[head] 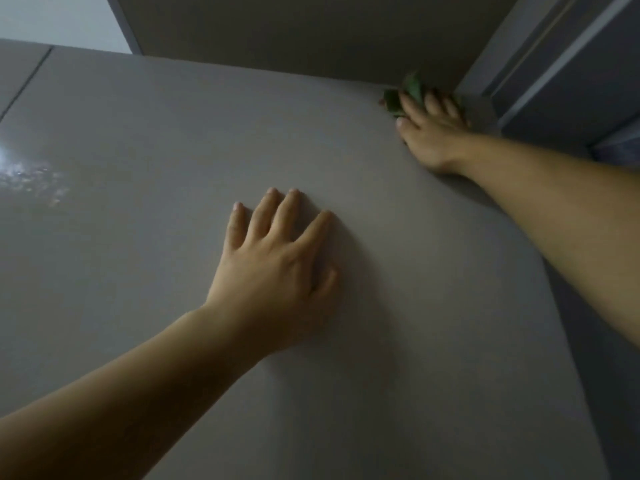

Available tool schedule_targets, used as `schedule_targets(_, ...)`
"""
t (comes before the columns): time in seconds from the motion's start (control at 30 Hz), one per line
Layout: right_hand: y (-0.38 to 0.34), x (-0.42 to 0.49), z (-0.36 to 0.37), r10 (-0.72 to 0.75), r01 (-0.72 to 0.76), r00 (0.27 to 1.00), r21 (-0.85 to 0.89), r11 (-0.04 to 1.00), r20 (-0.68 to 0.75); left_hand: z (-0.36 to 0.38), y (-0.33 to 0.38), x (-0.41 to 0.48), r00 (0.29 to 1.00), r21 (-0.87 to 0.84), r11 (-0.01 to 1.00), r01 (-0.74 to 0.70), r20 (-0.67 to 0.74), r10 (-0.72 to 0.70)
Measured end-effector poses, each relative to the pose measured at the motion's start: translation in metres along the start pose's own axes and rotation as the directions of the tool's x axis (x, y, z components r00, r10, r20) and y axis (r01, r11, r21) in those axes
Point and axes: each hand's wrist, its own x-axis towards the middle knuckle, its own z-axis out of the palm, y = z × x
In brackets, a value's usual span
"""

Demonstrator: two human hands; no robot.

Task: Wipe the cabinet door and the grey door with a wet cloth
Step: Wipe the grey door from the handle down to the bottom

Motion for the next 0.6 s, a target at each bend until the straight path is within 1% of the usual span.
schedule_targets(0.07, -0.001, -0.018, 0.007, -0.065, 0.065, 0.998, -0.024, 0.998, -0.004, 0.002, 0.002, 0.001, 1.000, 0.017, 1.000, 0.004, -0.004, -0.004)
schedule_targets(0.17, 0.008, -0.048, 0.019, -0.240, 0.240, 0.971, -0.058, 0.969, 0.008, 0.003, 0.004, 0.002, 1.000, 0.030, 1.000, 0.008, -0.011, -0.007)
schedule_targets(0.2, 0.017, -0.045, 0.018, -0.266, 0.266, 0.964, -0.071, 0.961, 0.008, 0.004, 0.005, 0.003, 1.000, 0.035, 0.999, 0.009, -0.022, -0.008)
schedule_targets(0.23, 0.027, -0.034, 0.014, -0.239, 0.240, 0.971, -0.069, 0.968, 0.013, 0.003, 0.006, 0.003, 0.999, 0.035, 0.999, 0.009, -0.031, -0.008)
schedule_targets(0.33, 0.049, 0.004, -0.001, -0.055, 0.055, 0.998, -0.058, 0.997, 0.003, 0.002, 0.013, 0.004, 0.999, 0.008, 0.999, 0.035, -0.030, -0.035)
schedule_targets(0.4, 0.050, 0.011, -0.004, -0.028, 0.027, 0.999, -0.060, 0.998, -0.018, 0.003, 0.019, 0.004, 0.999, 0.019, 1.000, 0.004, -0.043, -0.004)
schedule_targets(0.47, 0.043, -0.005, 0.001, -0.052, 0.051, 0.999, -0.044, 0.998, -0.015, 0.006, 0.026, 0.003, 0.999, 0.025, 0.999, -0.033, -0.041, 0.034)
schedule_targets(0.6, 0.057, -0.038, 0.017, -0.229, 0.229, 0.973, -0.068, 0.971, 0.015, 0.007, 0.029, 0.004, 0.998, 0.024, 0.999, -0.040, -0.041, 0.041)
